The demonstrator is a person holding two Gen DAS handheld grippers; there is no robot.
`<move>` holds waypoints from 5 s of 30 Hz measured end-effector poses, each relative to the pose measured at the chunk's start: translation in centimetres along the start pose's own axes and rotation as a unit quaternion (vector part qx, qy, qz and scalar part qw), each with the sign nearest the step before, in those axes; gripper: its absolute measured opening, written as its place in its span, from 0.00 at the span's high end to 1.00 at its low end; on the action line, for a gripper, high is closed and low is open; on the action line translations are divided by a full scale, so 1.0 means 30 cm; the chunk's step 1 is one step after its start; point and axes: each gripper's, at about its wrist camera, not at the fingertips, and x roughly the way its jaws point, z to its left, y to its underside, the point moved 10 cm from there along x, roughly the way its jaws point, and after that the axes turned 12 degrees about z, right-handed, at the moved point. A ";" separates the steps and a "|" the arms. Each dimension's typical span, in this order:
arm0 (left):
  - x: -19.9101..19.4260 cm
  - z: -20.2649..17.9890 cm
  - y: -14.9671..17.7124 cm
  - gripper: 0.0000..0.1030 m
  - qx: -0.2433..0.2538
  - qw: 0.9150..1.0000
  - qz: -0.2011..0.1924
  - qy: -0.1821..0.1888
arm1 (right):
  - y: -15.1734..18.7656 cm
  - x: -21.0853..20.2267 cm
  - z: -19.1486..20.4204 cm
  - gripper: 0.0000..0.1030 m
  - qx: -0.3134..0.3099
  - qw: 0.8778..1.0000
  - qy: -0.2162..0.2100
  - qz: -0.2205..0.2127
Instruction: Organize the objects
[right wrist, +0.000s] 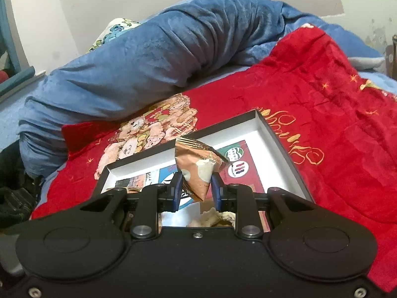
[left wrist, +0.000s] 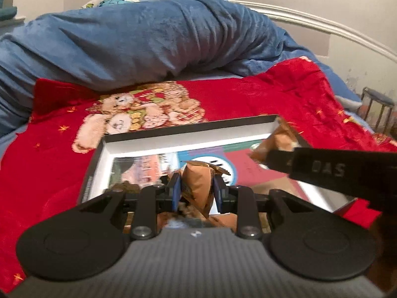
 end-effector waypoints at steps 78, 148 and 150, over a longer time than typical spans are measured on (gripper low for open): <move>-0.183 0.112 0.396 0.17 -0.162 0.978 0.110 -0.068 | 0.201 -0.214 -0.055 0.19 -0.072 0.994 0.047 0.061; -0.272 0.120 0.232 0.51 -0.148 0.987 -0.010 -0.060 | 0.128 -0.258 0.059 0.59 0.003 0.995 -0.096 0.003; -0.278 0.124 0.210 0.51 -0.146 0.987 -0.019 -0.059 | 0.118 -0.262 0.062 0.59 0.004 0.995 -0.100 -0.002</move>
